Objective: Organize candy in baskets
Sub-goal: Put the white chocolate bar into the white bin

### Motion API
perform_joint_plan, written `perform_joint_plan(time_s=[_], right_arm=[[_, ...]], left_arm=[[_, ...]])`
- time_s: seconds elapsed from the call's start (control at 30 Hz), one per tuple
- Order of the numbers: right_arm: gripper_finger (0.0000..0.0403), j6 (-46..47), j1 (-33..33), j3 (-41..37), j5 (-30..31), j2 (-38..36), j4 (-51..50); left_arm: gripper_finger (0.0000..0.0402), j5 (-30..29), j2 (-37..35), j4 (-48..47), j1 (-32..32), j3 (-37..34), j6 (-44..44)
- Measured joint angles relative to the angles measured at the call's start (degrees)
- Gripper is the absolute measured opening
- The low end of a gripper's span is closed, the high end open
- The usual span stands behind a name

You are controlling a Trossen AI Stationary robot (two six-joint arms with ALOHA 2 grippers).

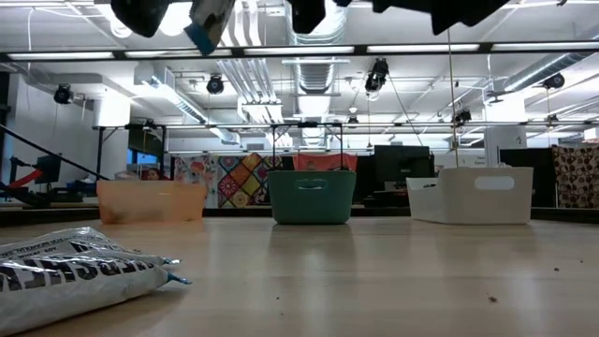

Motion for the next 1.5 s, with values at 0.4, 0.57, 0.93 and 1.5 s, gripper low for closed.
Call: perform_joint_plan(time_s=[0.4,0.57,0.93,1.5], right_arm=[[0.0188,4.1,-1.68,2.4,0.04,4.34,2.23],[0.0161,4.91,-1.68,2.4,-0.22,4.34,1.97],[0.0026,5.11,-1.64,2.38,-1.26,4.28,1.64],[0.0036,3.82,-1.93,2.27,-1.69,0.72,-1.49]], left_arm=[[0.0007,1.42,-0.01,0.98,0.78,0.52,5.5],[0.001,1.38,-0.01,1.04,1.11,0.52,6.28],[0.0013,0.56,-0.01,1.35,1.25,0.52,6.74],[0.0014,0.95,-0.03,0.97,1.27,0.36,5.85]])
